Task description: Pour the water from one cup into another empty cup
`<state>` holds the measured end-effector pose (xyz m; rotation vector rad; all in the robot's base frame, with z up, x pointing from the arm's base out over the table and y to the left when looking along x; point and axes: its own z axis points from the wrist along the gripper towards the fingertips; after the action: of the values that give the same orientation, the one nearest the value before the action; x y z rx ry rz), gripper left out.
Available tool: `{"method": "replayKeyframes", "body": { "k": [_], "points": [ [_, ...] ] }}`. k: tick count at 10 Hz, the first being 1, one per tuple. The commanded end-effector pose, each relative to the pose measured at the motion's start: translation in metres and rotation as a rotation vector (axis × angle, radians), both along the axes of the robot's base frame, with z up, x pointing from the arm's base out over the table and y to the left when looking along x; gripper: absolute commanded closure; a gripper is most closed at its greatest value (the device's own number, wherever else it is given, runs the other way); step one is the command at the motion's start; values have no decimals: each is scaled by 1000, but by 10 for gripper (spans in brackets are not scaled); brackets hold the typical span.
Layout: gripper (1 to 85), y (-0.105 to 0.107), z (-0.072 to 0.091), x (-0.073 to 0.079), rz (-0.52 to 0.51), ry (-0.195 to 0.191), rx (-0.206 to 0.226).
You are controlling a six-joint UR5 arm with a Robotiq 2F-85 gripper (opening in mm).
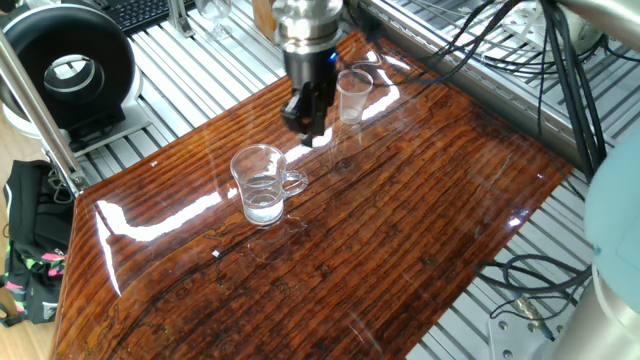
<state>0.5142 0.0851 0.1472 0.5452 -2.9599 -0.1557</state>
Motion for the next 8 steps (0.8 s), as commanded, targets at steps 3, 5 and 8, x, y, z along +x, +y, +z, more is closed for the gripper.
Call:
{"method": "replayKeyframes", "body": {
  "k": [3, 5, 8],
  "points": [
    [437, 25, -16, 25, 78, -97, 31],
    [450, 32, -21, 25, 103, -113, 54],
    [450, 23, -28, 9, 147, -93, 29]
  ]
}}
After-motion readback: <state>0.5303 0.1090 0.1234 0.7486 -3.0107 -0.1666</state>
